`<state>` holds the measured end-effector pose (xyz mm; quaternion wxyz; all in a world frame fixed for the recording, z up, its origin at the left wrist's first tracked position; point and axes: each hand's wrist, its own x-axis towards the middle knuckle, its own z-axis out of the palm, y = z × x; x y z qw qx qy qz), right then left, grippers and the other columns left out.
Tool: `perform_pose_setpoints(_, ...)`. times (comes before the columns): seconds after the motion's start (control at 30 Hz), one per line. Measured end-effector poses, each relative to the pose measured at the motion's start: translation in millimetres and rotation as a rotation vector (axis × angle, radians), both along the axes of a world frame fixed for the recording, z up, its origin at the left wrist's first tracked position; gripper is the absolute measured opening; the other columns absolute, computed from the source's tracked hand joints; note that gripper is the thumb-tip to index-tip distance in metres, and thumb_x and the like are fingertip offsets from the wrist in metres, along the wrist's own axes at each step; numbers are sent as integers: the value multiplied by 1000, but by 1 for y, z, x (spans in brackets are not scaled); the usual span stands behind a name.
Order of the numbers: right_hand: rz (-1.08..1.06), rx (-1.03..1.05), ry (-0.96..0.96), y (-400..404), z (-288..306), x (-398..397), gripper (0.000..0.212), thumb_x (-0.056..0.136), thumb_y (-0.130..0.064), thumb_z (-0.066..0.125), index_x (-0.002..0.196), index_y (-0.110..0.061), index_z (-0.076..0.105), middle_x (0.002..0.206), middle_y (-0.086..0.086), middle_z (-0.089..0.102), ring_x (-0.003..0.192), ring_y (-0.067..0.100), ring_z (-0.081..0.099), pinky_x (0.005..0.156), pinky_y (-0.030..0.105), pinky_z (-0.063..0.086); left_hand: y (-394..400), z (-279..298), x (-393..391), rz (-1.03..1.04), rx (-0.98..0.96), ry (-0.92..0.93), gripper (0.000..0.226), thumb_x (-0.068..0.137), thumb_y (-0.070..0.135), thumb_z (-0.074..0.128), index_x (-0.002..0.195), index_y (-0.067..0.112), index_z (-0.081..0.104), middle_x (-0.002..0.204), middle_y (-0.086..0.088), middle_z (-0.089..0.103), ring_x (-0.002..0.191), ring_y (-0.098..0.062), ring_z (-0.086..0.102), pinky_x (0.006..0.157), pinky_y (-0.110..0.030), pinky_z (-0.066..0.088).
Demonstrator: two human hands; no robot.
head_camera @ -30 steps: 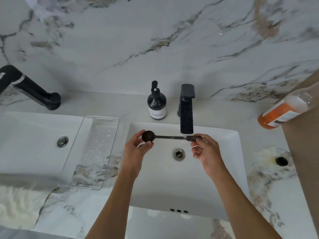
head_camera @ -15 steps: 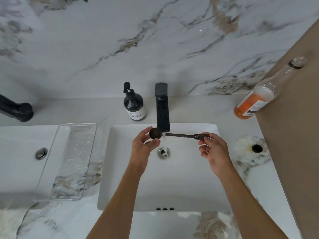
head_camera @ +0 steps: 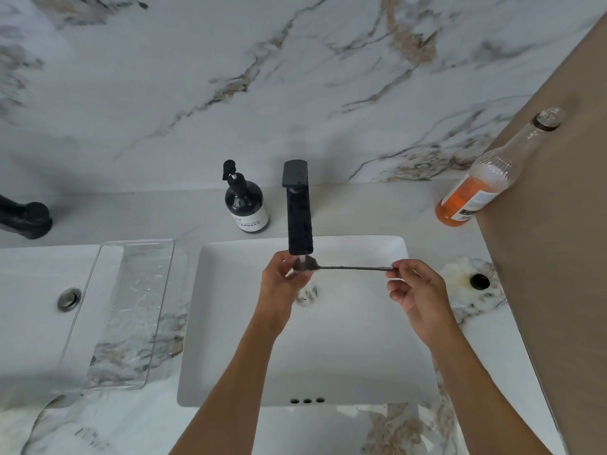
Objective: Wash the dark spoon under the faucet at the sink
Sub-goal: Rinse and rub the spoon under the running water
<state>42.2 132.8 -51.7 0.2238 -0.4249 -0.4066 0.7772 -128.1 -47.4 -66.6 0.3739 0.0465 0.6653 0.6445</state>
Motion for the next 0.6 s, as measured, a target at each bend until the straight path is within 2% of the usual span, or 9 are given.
perform_pose_setpoints(0.07,2,9,10,-1,-2,0,20,98,5,49,92,-4,66,84,15,67,57,22,59,53,25,49,-2,-1,-1,-13,3,-7,37,87,-10,63,112,16,63,111,-6,77,100,-28,67,84,-37,48)
perform_pose_setpoints(0.13,-4,16,19,-1,-3,-1,22,96,9,48,99,-4,65,90,17,67,57,21,63,55,25,52,-3,0,-2,-50,-1,0,48,88,-10,62,128,16,60,117,-4,76,111,-26,69,96,-37,47)
perform_pose_setpoints(0.23,-14,23,26,-1,-4,-4,24,95,10,50,105,-7,63,92,21,66,58,21,66,57,25,55,-6,2,-5,-69,-26,36,49,88,-6,65,132,16,60,115,-1,77,113,-22,70,102,-37,48)
perform_pose_setpoints(0.33,-6,27,33,-2,-4,-8,20,95,8,52,104,-6,63,97,25,66,59,20,66,58,26,55,-8,5,-7,-29,-80,71,49,87,-1,71,131,20,61,107,-1,79,101,-18,74,90,-30,51)
perform_pose_setpoints(0.43,-2,29,23,-3,-3,-13,16,96,7,52,105,-2,62,100,26,66,60,21,65,58,26,54,-11,5,-9,-18,-135,99,50,86,4,74,131,23,62,102,-2,78,86,-10,72,77,-22,47)
perform_pose_setpoints(0.53,-1,23,14,-6,-4,-19,16,96,6,52,104,-3,62,101,27,66,60,22,64,58,26,53,-16,6,-12,-11,-168,135,49,85,6,75,130,22,63,100,-4,77,83,-10,71,68,-14,47)
perform_pose_setpoints(0.6,0,16,3,-8,-5,-23,16,96,5,52,103,-4,63,102,27,66,60,22,63,57,26,53,-20,7,-14,-1,-183,151,48,84,6,76,129,21,64,95,-3,76,81,-8,70,66,-13,47)
